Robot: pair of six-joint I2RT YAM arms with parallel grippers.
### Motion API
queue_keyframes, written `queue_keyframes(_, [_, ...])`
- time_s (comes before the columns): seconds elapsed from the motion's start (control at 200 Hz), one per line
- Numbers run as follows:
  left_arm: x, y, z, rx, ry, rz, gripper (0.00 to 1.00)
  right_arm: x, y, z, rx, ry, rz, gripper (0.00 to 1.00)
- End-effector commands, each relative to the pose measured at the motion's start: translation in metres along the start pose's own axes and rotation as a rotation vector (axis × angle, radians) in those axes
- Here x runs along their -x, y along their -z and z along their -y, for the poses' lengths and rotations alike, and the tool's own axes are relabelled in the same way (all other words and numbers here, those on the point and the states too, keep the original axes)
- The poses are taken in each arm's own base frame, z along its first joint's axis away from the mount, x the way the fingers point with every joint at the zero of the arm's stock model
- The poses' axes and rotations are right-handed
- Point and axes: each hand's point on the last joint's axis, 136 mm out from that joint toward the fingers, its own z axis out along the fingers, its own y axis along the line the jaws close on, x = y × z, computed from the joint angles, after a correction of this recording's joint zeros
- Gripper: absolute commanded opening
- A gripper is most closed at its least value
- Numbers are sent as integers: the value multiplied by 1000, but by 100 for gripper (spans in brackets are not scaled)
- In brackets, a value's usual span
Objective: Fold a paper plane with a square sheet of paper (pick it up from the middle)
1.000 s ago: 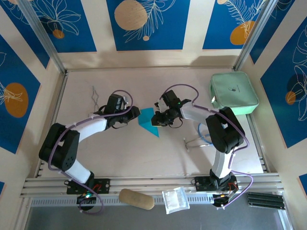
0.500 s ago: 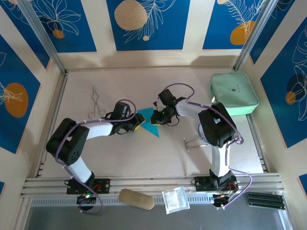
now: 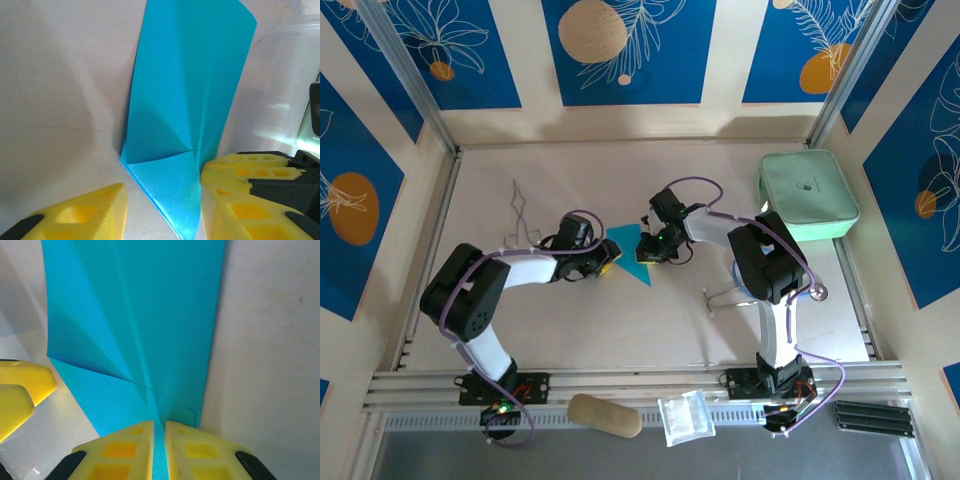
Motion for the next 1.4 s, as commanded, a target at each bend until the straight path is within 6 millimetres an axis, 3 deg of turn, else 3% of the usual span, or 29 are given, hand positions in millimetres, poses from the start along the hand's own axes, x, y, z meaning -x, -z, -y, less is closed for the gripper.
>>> queue_keyframes(0.0, [2, -7, 5, -13, 1, -4, 40, -9, -10, 18, -56, -37, -47, 17])
queue_keyframes(0.265, [3, -14, 13, -52, -1, -19, 39, -9, -10, 18, -50, -38, -49, 15])
queue_keyframes(0.455, [4, -10, 20, -77, -23, -17, 31, -9, -10, 20, -50, -41, -49, 14])
queue_keyframes(0.775, [13, -3, 27, -117, -99, -1, 29, -7, -9, 24, -40, -33, -40, 14])
queue_keyframes(0.95, [21, -6, 18, -93, -137, 10, 26, -3, -6, 25, -34, -17, -29, 14])
queue_keyframes(1.396, [25, -12, 31, -165, -137, -8, 16, 12, 7, 5, 24, 53, 31, 18])
